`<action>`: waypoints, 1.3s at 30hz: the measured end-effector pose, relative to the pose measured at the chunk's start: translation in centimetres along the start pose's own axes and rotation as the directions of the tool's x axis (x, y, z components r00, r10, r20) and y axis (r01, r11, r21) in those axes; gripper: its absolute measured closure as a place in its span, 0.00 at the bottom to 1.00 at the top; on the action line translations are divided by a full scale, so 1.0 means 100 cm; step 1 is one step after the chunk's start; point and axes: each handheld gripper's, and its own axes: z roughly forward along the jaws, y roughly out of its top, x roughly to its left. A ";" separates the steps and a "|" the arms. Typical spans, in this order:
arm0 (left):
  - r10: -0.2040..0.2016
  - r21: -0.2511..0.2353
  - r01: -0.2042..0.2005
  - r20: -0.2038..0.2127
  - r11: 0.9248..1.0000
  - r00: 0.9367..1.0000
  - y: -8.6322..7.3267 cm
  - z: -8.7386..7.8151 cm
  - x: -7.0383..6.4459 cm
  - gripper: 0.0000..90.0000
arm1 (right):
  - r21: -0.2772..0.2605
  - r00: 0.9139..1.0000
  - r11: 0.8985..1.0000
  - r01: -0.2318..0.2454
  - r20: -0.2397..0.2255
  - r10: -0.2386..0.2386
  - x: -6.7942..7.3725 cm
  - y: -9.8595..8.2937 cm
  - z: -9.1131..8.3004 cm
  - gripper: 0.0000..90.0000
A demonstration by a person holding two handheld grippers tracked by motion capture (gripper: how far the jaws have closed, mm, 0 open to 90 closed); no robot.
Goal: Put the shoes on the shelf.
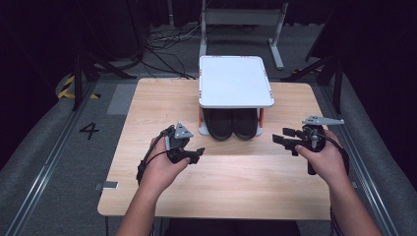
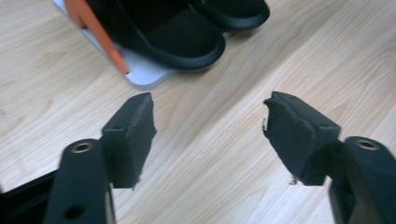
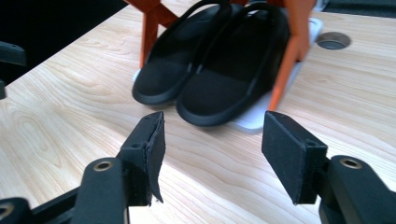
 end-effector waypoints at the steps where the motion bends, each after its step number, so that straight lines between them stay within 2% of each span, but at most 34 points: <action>1: -0.004 0.004 0.004 -0.006 1.000 1.000 -0.003 -0.002 0.002 0.35 | 0.002 1.000 1.000 0.000 0.003 0.000 -0.003 -0.001 -0.002 0.45; 6: 0.000 0.034 0.000 -0.028 0.999 1.000 -0.015 -0.012 0.010 0.30 | -0.008 1.000 1.000 0.002 0.015 -0.002 -0.010 0.001 -0.012 0.44; 9: -0.031 0.037 0.033 -0.034 0.999 0.999 -0.025 -0.020 0.023 0.26 | 0.015 0.999 0.999 0.040 0.028 -0.041 -0.016 0.001 -0.021 0.41; 10: -0.037 0.048 0.039 -0.052 0.998 0.998 -0.028 -0.022 0.028 0.24 | 0.020 0.998 0.999 0.049 0.048 -0.050 -0.023 -0.001 -0.026 0.40; 11: -0.032 0.062 0.036 -0.070 0.997 0.997 -0.032 -0.024 0.033 0.24 | 0.020 0.998 0.999 0.049 0.048 -0.050 -0.023 -0.001 -0.026 0.40; 12: -0.053 0.072 0.061 -0.103 0.996 0.993 -0.038 -0.026 0.043 0.22 | 0.012 0.997 0.999 0.032 0.077 -0.033 -0.035 -0.004 -0.032 0.40; 13: -0.053 0.072 0.061 -0.103 0.996 0.993 -0.038 -0.026 0.043 0.21 | 0.008 0.995 0.999 0.031 0.093 -0.031 -0.039 -0.005 -0.033 0.40; 14: -0.071 0.079 0.079 -0.103 0.994 0.992 -0.044 -0.028 0.052 0.19 | 0.001 0.993 0.999 0.036 0.115 -0.036 -0.044 -0.007 -0.035 0.40; 15: -0.088 0.071 0.097 -0.115 0.993 0.989 -0.046 -0.027 0.056 0.18 | 0.000 0.990 0.999 0.037 0.133 -0.036 -0.050 -0.008 -0.035 0.40; 16: -0.088 0.071 0.097 -0.115 0.993 0.989 -0.046 -0.027 0.056 0.19 | 0.012 0.989 1.000 0.026 0.146 -0.027 -0.056 -0.010 -0.037 0.40; 17: -0.123 0.065 0.131 -0.122 0.989 0.985 -0.050 -0.026 0.060 0.19 | 0.012 0.989 1.000 0.026 0.146 -0.027 -0.056 -0.010 -0.037 0.40; 19: -0.151 0.042 0.160 -0.171 0.986 0.974 -0.056 -0.022 0.070 0.19 | 0.058 0.982 0.998 0.026 0.183 -0.036 -0.065 -0.015 -0.038 0.40; 20: -0.140 0.041 0.149 -0.180 0.988 0.974 -0.058 -0.020 0.073 0.20 | 0.091 0.980 0.996 0.002 0.196 -0.019 -0.071 -0.018 -0.039 0.39; 21: -0.141 0.036 0.151 -0.189 0.988 0.972 -0.061 -0.017 0.077 0.20 | 0.093 0.979 0.996 -0.007 0.203 -0.012 -0.074 -0.020 -0.039 0.37; 22: -0.167 0.030 0.176 -0.198 0.984 0.966 -0.067 -0.011 0.084 0.19 | 0.093 0.978 0.996 0.007 0.209 -0.026 -0.086 -0.027 -0.038 0.32; 23: -0.167 0.030 0.176 -0.198 0.984 0.966 -0.067 -0.011 0.084 0.18 | 0.093 0.978 0.996 0.007 0.209 -0.026 -0.086 -0.027 -0.038 0.32; 24: -0.194 0.043 0.206 -0.198 0.978 0.961 -0.074 -0.005 0.090 0.19 | 0.087 0.969 0.996 0.004 0.247 -0.026 -0.094 -0.033 -0.035 0.28; 25: -0.199 0.054 0.213 -0.199 0.976 0.960 -0.078 -0.002 0.093 0.19 | 0.098 0.968 0.995 0.023 0.248 -0.047 -0.098 -0.037 -0.034 0.25; 26: -0.202 0.062 0.218 -0.204 0.974 0.958 -0.080 0.000 0.096 0.19 | 0.122 0.971 0.992 0.033 0.232 -0.061 -0.102 -0.040 -0.032 0.20; 28: -0.205 0.067 0.224 -0.211 0.972 0.956 -0.083 0.001 0.098 0.19 | 0.129 0.980 0.991 0.017 0.194 -0.042 -0.109 -0.048 -0.027 0.18; 29: -0.210 0.070 0.229 -0.214 0.971 0.954 -0.085 0.003 0.100 0.19 | 0.129 0.980 0.991 0.017 0.194 -0.042 -0.109 -0.048 -0.027 0.18; 30: -0.220 0.069 0.240 -0.215 0.968 0.951 -0.089 0.006 0.103 0.19 | 0.109 0.984 0.994 -0.003 0.175 -0.016 -0.115 -0.055 -0.019 0.18; 34: -0.228 0.046 0.243 -0.208 0.969 0.951 -0.095 0.010 0.107 0.19 | 0.141 0.980 0.990 0.010 0.194 -0.038 -0.124 -0.068 -0.006 0.18; 35: -0.230 0.014 0.237 -0.206 0.971 0.951 -0.097 0.010 0.109 0.19 | 0.141 0.980 0.990 0.010 0.194 -0.038 -0.124 -0.068 -0.006 0.18; 36: -0.257 -0.044 0.253 -0.219 0.966 0.941 -0.103 0.013 0.114 0.20 | 0.144 0.980 0.989 0.016 0.193 -0.044 -0.127 -0.073 -0.002 0.19; 39: -0.250 -0.032 0.249 -0.236 0.968 0.939 -0.108 0.013 0.117 0.20 | 0.142 0.978 0.990 0.018 0.201 -0.047 -0.129 -0.078 0.002 0.18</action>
